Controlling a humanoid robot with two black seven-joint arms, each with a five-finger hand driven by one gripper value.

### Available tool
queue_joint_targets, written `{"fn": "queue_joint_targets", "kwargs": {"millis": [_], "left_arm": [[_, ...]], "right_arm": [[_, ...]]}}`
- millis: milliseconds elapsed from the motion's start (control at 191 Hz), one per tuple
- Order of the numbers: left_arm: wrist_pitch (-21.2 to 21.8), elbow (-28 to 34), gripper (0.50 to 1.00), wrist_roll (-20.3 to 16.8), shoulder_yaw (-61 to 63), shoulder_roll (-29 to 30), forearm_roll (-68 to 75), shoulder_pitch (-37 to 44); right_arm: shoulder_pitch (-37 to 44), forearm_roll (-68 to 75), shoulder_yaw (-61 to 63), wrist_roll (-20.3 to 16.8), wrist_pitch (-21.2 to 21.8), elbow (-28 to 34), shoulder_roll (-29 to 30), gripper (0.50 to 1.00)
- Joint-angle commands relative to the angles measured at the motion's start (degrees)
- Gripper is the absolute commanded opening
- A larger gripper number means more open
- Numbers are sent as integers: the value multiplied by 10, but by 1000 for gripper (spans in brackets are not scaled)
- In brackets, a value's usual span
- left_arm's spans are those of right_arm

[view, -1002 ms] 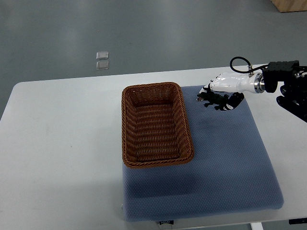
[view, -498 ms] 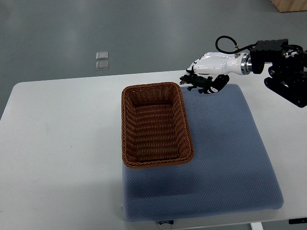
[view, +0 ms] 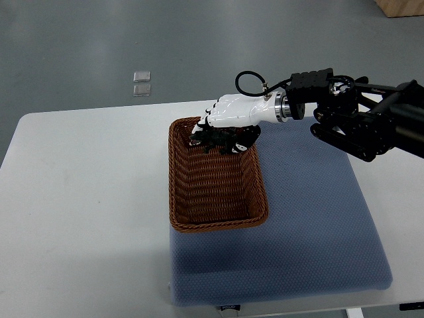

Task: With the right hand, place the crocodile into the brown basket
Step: 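Lower the crocodile into the basket and open the right hand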

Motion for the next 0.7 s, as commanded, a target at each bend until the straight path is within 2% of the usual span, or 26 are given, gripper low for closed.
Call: {"fn": "queue_joint_targets", "kwargs": {"millis": [0,100,163,215,252,273,488,692], "left_arm": [[0,0,1000,0,0,0,1,0],[1,0,1000,0,0,0,0,0],[0,0,1000,-1,0,0,1,0],[0,0,1000,0,0,0,1,0],[1,0,1000,0,0,0,0,0],[0,0,1000,-1,0,0,0,0],[0,0,1000,0,0,0,0,0],[1,0,1000,0,0,0,1,0]], "right_arm": [[-13,-1,-1,0,-3,0,13,682],[-29,-1,-1,0,-4,0,22,729],[-38,0,0,0,-7,-1,25,776],[-42,1,1,0,-10,-1,29,840],[-46,2,4,0,-13,-1,33,909],[-48,3,5,0,-15,-1,34,921],[-53,7,13,0,-32,-1,34,928],[-52,85,79,0,20,-2,29,930]]}}
